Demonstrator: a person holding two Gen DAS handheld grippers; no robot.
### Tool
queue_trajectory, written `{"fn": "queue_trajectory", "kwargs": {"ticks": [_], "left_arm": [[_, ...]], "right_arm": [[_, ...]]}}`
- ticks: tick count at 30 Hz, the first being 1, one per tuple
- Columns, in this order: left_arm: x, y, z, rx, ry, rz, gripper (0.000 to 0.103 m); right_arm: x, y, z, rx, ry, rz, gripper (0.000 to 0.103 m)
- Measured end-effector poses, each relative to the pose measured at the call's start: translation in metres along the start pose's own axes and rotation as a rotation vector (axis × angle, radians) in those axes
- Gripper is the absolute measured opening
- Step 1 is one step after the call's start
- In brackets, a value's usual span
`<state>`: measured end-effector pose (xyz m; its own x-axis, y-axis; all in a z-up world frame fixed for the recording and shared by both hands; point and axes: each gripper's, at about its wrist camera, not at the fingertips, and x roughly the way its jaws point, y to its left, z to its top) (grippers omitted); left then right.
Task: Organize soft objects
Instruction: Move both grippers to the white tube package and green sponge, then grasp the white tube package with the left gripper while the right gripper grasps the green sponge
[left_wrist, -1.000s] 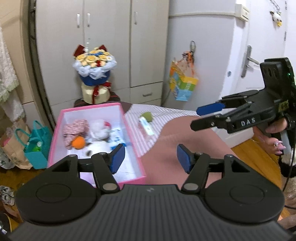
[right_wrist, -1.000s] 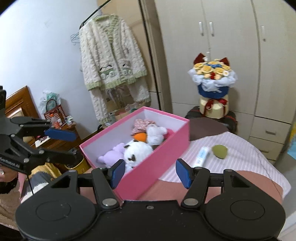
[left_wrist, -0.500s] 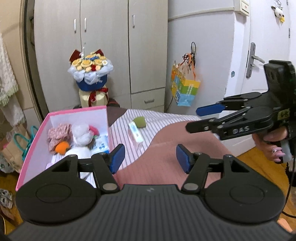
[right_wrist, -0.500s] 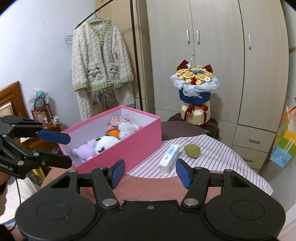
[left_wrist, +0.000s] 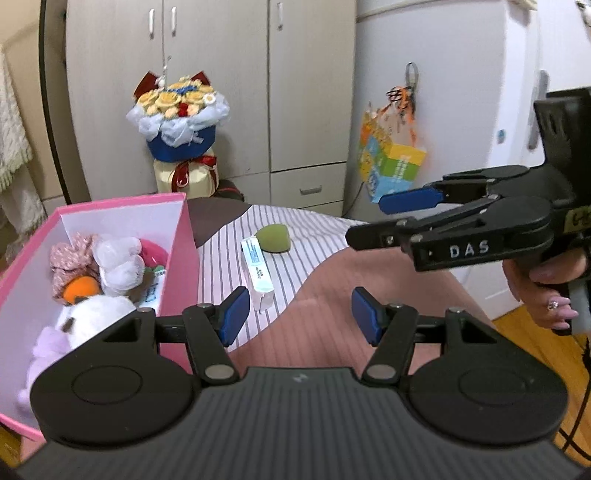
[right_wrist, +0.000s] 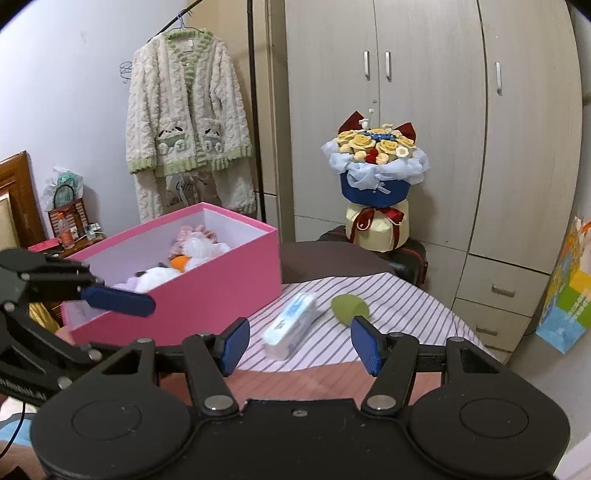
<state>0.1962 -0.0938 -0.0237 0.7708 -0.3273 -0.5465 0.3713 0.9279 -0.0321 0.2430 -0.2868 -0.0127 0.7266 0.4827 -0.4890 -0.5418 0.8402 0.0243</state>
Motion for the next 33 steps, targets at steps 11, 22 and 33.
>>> {"fn": "queue_trajectory", "kwargs": {"ticks": [11,22,33], "left_arm": [[0.071,-0.005,-0.007,-0.045,-0.012,0.090,0.060],[0.130,0.008,-0.003,-0.149,0.035,0.189,0.059],[0.151,0.007,-0.006,-0.126,-0.001,0.316,0.057]], "right_arm": [[0.066,-0.047,-0.009,-0.017,0.006,0.037,0.066],[0.134,-0.069,-0.013,-0.077,0.059,0.076,0.066],[0.185,-0.082,-0.007,-0.097,0.105,0.147,0.077]]}}
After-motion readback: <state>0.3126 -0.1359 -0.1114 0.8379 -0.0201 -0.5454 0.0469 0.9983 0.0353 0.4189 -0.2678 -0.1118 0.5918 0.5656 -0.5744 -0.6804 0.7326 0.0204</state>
